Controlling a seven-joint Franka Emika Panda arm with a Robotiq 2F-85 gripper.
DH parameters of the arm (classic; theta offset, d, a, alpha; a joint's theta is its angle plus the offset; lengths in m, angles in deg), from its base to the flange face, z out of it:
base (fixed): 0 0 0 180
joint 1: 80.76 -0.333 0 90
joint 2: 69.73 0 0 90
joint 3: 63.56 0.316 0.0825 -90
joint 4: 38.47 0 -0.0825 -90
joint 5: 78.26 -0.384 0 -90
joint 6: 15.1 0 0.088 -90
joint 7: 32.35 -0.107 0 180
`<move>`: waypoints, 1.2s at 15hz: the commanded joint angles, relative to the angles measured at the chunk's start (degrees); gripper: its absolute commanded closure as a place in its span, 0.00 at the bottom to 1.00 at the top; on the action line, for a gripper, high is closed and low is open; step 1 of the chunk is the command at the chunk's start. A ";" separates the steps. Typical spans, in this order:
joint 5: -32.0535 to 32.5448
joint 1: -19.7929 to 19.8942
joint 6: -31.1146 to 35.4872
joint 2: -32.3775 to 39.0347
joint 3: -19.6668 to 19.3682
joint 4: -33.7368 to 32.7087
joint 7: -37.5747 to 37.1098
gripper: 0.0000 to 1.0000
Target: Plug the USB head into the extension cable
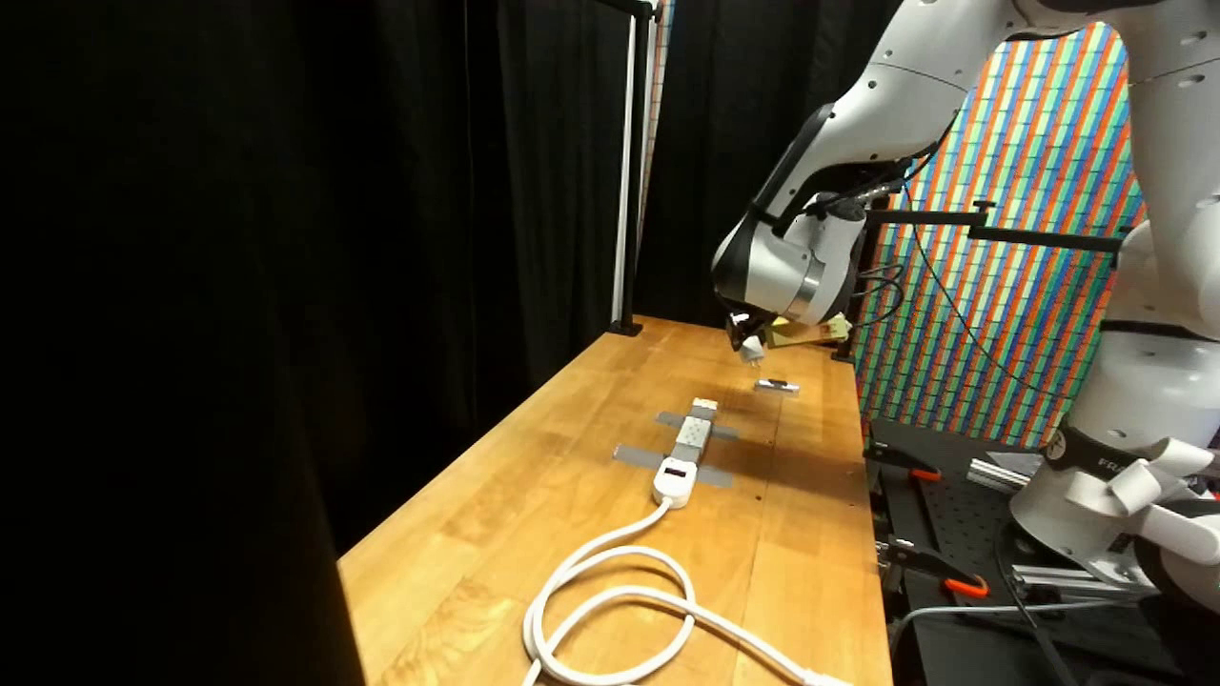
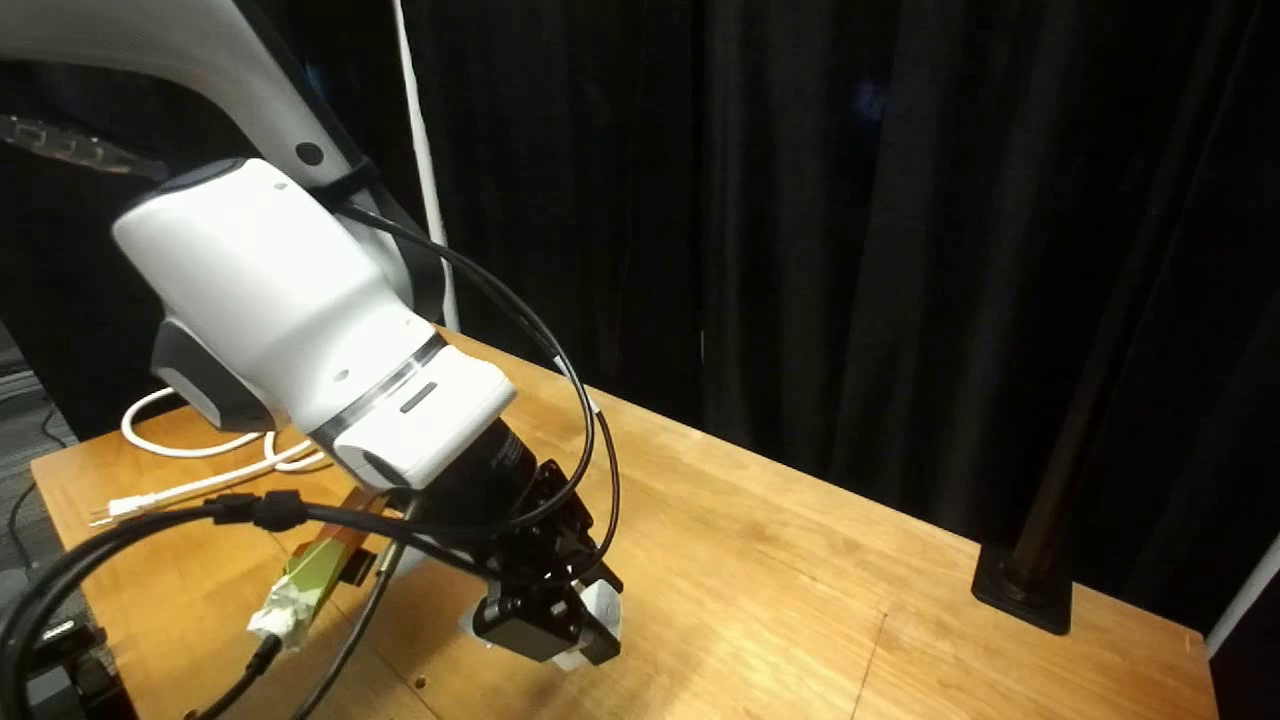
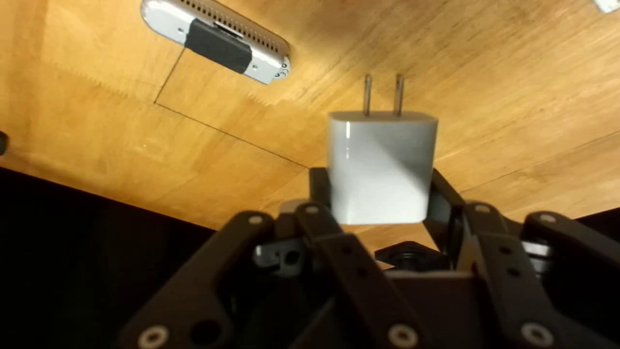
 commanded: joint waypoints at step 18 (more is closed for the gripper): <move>-12.93 -6.60 6.55 11.61 1.06 -16.33 2.63 0.52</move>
